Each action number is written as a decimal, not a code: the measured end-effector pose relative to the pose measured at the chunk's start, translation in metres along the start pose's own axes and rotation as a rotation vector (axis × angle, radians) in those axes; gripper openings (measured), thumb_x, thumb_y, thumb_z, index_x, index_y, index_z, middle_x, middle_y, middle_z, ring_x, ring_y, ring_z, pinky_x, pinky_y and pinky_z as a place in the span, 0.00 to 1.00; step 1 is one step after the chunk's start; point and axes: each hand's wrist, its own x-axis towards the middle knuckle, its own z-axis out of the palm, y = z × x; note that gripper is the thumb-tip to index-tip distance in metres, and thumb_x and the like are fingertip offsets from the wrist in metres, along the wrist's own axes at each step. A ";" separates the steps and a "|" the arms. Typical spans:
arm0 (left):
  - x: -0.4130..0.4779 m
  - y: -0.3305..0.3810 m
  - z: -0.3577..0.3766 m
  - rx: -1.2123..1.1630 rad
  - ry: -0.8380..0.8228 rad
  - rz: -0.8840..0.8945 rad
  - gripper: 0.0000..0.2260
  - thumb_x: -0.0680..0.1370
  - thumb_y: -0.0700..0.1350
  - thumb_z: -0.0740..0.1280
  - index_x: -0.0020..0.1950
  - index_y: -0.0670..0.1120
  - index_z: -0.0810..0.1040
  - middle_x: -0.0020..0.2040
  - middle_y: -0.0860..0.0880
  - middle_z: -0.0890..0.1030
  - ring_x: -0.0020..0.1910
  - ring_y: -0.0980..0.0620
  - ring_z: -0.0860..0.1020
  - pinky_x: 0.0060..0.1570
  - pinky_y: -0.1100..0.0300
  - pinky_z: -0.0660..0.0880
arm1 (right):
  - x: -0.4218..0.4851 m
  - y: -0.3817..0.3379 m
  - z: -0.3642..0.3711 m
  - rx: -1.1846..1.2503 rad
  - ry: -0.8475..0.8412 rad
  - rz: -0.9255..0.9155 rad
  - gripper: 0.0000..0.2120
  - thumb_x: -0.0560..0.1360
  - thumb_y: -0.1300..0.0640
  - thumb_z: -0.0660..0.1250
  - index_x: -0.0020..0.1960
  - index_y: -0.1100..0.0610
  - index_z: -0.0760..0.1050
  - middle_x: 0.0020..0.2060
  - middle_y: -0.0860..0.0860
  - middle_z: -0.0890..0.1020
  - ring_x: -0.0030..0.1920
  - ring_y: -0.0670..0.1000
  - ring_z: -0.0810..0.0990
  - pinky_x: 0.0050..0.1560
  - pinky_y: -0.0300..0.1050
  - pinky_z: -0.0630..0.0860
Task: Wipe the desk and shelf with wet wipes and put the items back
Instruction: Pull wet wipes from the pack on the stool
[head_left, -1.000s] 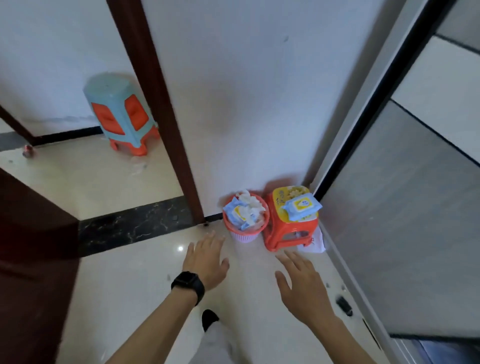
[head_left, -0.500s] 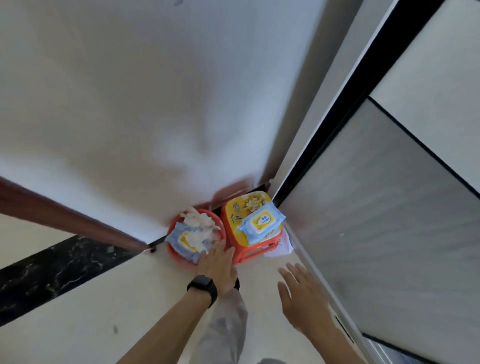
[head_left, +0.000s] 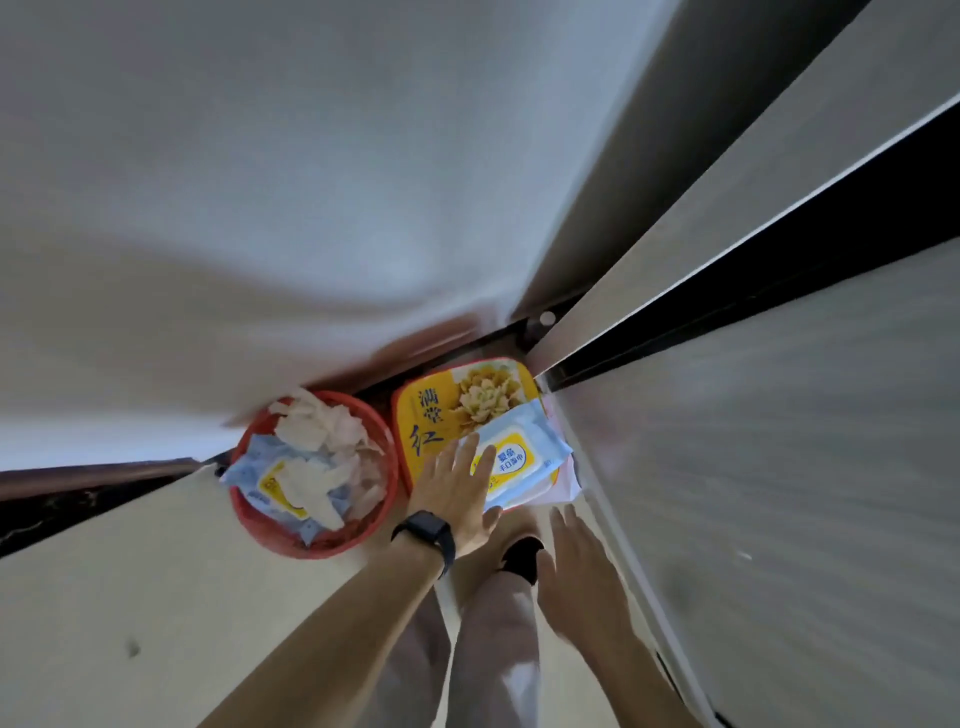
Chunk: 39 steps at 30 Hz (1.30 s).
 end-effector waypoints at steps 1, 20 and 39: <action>0.016 0.002 0.011 0.000 0.001 -0.005 0.35 0.79 0.59 0.60 0.79 0.48 0.48 0.80 0.43 0.47 0.78 0.41 0.50 0.74 0.43 0.53 | 0.016 0.004 0.004 -0.009 -0.028 -0.006 0.29 0.83 0.48 0.48 0.80 0.55 0.46 0.80 0.49 0.48 0.79 0.49 0.52 0.74 0.41 0.53; 0.113 -0.052 0.022 -0.316 0.215 -0.034 0.16 0.81 0.54 0.59 0.68 0.53 0.72 0.58 0.48 0.81 0.48 0.44 0.80 0.39 0.51 0.76 | 0.106 0.013 0.038 0.158 0.030 -0.102 0.31 0.82 0.53 0.58 0.80 0.46 0.47 0.80 0.45 0.48 0.78 0.49 0.58 0.63 0.48 0.71; 0.044 -0.043 0.091 -0.897 0.242 -0.210 0.18 0.82 0.46 0.54 0.71 0.56 0.71 0.69 0.54 0.75 0.64 0.52 0.73 0.59 0.59 0.71 | 0.101 -0.050 0.057 0.485 0.127 0.041 0.02 0.79 0.53 0.65 0.49 0.47 0.73 0.49 0.42 0.75 0.52 0.45 0.74 0.55 0.43 0.71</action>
